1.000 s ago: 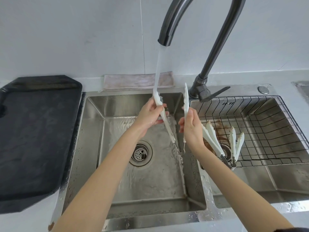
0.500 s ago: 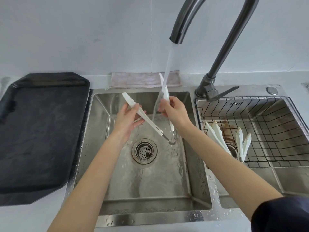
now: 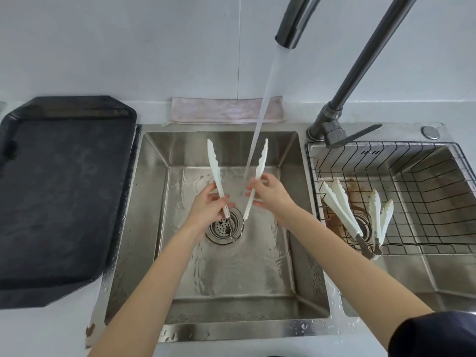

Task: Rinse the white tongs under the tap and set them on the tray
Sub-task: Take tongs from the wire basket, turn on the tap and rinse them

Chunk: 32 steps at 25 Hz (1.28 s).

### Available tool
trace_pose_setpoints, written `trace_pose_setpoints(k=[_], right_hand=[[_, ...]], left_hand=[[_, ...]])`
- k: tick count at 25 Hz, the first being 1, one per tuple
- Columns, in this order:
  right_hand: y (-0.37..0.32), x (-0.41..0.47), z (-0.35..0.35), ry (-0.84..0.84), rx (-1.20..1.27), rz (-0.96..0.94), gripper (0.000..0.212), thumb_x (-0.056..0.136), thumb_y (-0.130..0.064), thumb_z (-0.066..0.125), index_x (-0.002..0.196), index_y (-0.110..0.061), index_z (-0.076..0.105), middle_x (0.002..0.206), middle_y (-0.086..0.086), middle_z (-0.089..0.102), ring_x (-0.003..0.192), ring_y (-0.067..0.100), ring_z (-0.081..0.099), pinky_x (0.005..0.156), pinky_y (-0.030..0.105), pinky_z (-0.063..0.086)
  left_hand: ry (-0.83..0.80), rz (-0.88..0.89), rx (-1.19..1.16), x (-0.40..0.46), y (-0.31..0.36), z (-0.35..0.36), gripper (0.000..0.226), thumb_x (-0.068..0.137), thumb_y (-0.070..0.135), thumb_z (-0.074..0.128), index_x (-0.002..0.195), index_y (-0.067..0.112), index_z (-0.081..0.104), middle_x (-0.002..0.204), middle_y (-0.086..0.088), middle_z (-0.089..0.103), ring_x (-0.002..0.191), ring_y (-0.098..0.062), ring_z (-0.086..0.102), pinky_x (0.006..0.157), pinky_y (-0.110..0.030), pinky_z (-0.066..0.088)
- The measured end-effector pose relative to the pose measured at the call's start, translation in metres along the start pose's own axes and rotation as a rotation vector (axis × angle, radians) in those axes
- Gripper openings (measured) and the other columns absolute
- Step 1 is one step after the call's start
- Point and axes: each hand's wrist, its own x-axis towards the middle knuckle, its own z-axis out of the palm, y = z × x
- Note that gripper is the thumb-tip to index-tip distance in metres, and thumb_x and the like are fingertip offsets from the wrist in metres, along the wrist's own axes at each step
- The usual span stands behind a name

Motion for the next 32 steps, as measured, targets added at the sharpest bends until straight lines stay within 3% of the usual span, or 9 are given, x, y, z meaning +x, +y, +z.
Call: trace_pose_setpoints(k=[2, 4, 8, 15, 19, 23, 26, 30, 32], right_hand=[[0.018, 0.003, 0.007, -0.058, -0.120, 0.063, 0.041, 0.092, -0.017, 0.051, 0.130, -0.004, 0.046, 0.087, 0.001, 0.058, 0.086, 0.021, 0.059, 0.091, 0.036, 0.054], [0.032, 0.006, 0.017, -0.104, -0.197, 0.115, 0.038, 0.092, -0.016, 0.051, 0.128, -0.005, 0.047, 0.094, 0.005, 0.058, 0.085, 0.023, 0.059, 0.095, 0.041, 0.053], [0.054, 0.022, 0.034, -0.121, -0.270, 0.203, 0.035, 0.093, -0.015, 0.048, 0.127, -0.003, 0.049, 0.105, 0.015, 0.061, 0.088, 0.025, 0.060, 0.096, 0.043, 0.052], [0.078, 0.041, 0.065, -0.119, -0.344, 0.248, 0.041, 0.090, -0.010, 0.054, 0.130, -0.003, 0.049, 0.122, 0.020, 0.062, 0.109, 0.035, 0.061, 0.097, 0.045, 0.049], [0.088, 0.047, 0.078, -0.150, -0.352, 0.304, 0.046, 0.089, -0.012, 0.056, 0.133, -0.005, 0.046, 0.124, 0.017, 0.061, 0.111, 0.034, 0.061, 0.097, 0.044, 0.050], [0.089, 0.048, 0.085, -0.182, -0.296, 0.368, 0.049, 0.089, -0.004, 0.052, 0.136, -0.005, 0.041, 0.126, 0.021, 0.058, 0.116, 0.036, 0.058, 0.098, 0.045, 0.049], [0.091, 0.047, 0.086, -0.211, -0.284, 0.395, 0.049, 0.089, -0.004, 0.051, 0.137, -0.006, 0.040, 0.121, 0.021, 0.059, 0.117, 0.036, 0.057, 0.100, 0.048, 0.047], [0.087, 0.042, 0.082, -0.244, -0.342, 0.378, 0.052, 0.091, -0.009, 0.049, 0.142, -0.008, 0.035, 0.129, 0.017, 0.058, 0.118, 0.031, 0.058, 0.104, 0.038, 0.045], [0.085, 0.037, 0.080, -0.254, -0.384, 0.360, 0.052, 0.091, -0.010, 0.047, 0.142, -0.007, 0.035, 0.122, 0.017, 0.062, 0.118, 0.031, 0.058, 0.103, 0.038, 0.045]], left_hand=[[0.028, -0.064, 0.008, 0.003, -0.015, -0.003, 0.041, 0.091, 0.000, 0.050, 0.130, 0.011, 0.045, 0.091, 0.000, 0.061, 0.079, -0.013, 0.062, 0.065, -0.023, 0.055], [0.066, -0.116, 0.045, 0.006, -0.026, -0.006, 0.041, 0.090, -0.001, 0.049, 0.129, 0.011, 0.047, 0.088, 0.000, 0.059, 0.079, -0.015, 0.060, 0.066, -0.024, 0.052], [0.118, -0.193, 0.084, 0.012, -0.045, -0.016, 0.041, 0.090, 0.000, 0.051, 0.130, 0.007, 0.046, 0.102, -0.008, 0.058, 0.091, -0.023, 0.059, 0.064, -0.023, 0.051], [0.206, -0.257, 0.232, 0.026, -0.069, -0.037, 0.043, 0.089, 0.006, 0.055, 0.131, 0.012, 0.047, 0.097, -0.006, 0.058, 0.076, -0.018, 0.057, 0.059, -0.022, 0.049], [0.208, -0.266, 0.281, 0.032, -0.076, -0.046, 0.043, 0.088, 0.004, 0.054, 0.131, 0.010, 0.048, 0.097, -0.006, 0.056, 0.083, -0.025, 0.059, 0.070, -0.031, 0.052], [0.224, -0.315, 0.303, 0.036, -0.085, -0.053, 0.041, 0.088, 0.003, 0.052, 0.128, 0.012, 0.051, 0.104, -0.008, 0.063, 0.090, -0.024, 0.059, 0.094, -0.045, 0.050], [0.211, -0.343, 0.304, 0.037, -0.091, -0.055, 0.037, 0.087, 0.001, 0.049, 0.121, 0.013, 0.055, 0.104, -0.007, 0.065, 0.093, -0.025, 0.060, 0.096, -0.047, 0.049], [0.218, -0.332, 0.282, 0.035, -0.092, -0.055, 0.039, 0.086, -0.003, 0.045, 0.122, 0.007, 0.056, 0.115, -0.007, 0.063, 0.104, -0.028, 0.059, 0.098, -0.047, 0.047], [0.237, -0.320, 0.287, 0.032, -0.090, -0.055, 0.037, 0.087, -0.002, 0.045, 0.122, 0.006, 0.057, 0.116, -0.006, 0.061, 0.108, -0.028, 0.058, 0.100, -0.044, 0.046]])
